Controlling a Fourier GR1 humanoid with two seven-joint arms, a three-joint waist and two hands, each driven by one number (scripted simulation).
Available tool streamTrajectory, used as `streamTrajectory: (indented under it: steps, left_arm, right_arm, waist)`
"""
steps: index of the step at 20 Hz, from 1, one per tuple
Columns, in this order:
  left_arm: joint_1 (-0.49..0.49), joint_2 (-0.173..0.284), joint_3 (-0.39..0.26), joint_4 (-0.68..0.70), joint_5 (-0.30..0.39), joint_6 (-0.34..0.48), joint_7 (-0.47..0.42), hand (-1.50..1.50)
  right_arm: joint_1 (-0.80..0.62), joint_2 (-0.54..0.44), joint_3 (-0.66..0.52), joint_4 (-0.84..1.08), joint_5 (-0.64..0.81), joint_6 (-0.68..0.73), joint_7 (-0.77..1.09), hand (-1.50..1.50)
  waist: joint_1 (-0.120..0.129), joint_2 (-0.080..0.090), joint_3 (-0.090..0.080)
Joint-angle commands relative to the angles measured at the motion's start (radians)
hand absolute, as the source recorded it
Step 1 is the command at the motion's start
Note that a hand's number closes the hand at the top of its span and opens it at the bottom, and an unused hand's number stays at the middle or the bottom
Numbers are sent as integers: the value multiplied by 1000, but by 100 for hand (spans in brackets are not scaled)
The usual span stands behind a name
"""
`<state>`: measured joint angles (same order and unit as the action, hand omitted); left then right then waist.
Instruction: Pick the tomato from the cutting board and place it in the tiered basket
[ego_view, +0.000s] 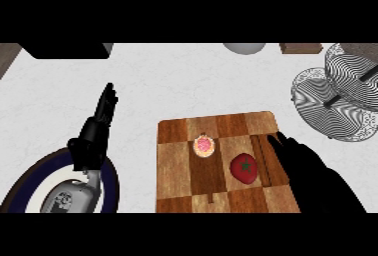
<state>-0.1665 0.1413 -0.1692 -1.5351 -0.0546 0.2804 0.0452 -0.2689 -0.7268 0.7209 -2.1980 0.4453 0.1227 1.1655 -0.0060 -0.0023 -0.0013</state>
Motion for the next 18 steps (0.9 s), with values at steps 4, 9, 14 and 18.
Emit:
streamTrajectory:
  steps: [4,9,14,18]
  left_arm:
    - [51,-59,-59,-28,-49,32,-6,0]
    - [94,-35,-31,-65,-30,-8,-17,0]
    - [9,-74,-15,9,-52,7,0,0]
    - [47,-24,33,-24,-28,-42,-23,0]
  right_arm:
    - [-9,121,-28,22,4,86,187,-150]
    - [60,163,-69,24,72,85,86,-150]
    - [145,216,-37,71,152,80,7,-150]
    - [149,262,-68,122,158,112,-37,-150]
  waist:
    - [11,0,0]
    - [9,0,1]
    - [3,2,1]
    - [6,2,1]
